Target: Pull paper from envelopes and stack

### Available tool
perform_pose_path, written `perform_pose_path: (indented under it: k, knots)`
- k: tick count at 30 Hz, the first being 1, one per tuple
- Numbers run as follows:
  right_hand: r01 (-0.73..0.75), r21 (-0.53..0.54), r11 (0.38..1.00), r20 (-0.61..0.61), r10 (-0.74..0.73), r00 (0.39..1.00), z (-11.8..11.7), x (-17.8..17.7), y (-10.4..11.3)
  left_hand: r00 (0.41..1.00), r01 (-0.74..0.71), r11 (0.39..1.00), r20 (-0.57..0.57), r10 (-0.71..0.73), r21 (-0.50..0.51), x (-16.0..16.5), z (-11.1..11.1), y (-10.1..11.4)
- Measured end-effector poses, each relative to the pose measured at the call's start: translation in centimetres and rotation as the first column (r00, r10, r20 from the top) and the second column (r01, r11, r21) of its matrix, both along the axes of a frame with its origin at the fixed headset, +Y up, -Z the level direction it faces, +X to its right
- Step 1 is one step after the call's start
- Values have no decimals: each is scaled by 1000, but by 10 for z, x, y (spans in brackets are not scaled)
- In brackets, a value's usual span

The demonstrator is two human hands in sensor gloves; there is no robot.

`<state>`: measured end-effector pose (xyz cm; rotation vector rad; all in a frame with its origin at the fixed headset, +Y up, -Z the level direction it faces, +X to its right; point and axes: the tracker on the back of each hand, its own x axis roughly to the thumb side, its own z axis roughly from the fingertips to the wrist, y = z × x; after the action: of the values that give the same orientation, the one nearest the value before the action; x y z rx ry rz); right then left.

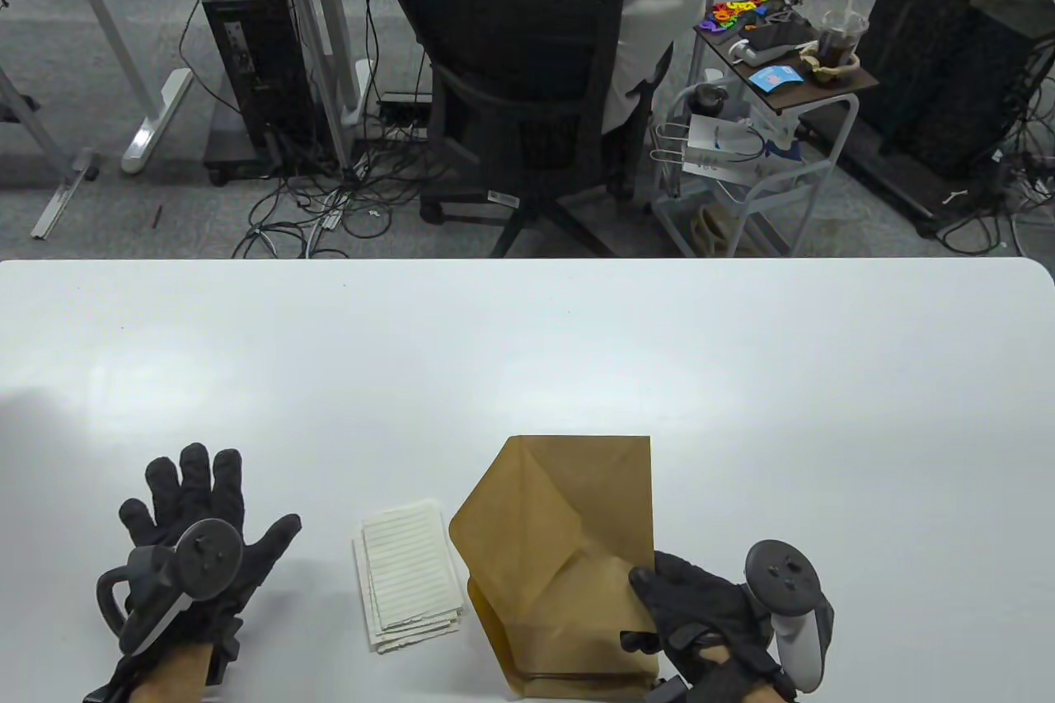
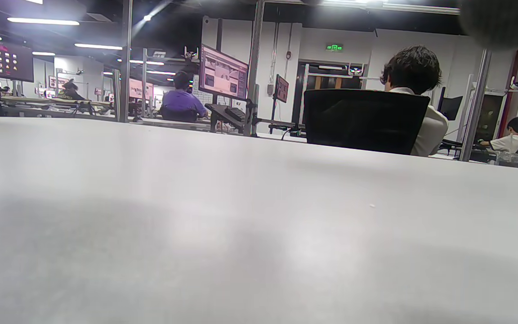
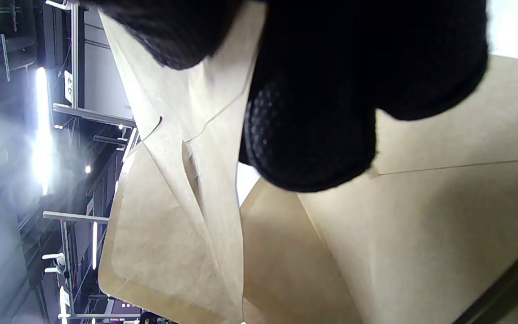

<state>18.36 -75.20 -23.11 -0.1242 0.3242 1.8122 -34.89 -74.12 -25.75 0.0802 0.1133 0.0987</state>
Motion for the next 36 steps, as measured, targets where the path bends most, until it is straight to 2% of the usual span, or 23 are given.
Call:
perform_pose_path:
  k: [9, 18, 23, 27, 33, 36]
  knots:
    - [-24, -38, 999, -13, 23, 1000, -1, -2, -5, 988, -146, 989, -61, 145, -18, -7, 2, -6]
    - [-121, -70, 990, -6, 121, 993, 2, -9, -11, 985, -167, 986, -44, 167, 4, -2, 3, -3]
    - [-273, -121, 954, -24, 272, 962, 3, -14, -14, 985, -171, 985, -33, 172, 8, 1, 5, -2]
    - [-331, -144, 932, -58, 326, 943, 4, -16, -14, 985, -172, 985, -30, 173, 6, 0, 4, -2]
    - [-391, -125, 912, -65, 386, 920, 5, -16, -10, 983, -182, 983, -33, 182, 5, -1, 4, -2]
    - [-478, -78, 875, -20, 478, 878, 6, -13, -2, 981, -190, 982, -33, 190, 2, -1, 5, -2]
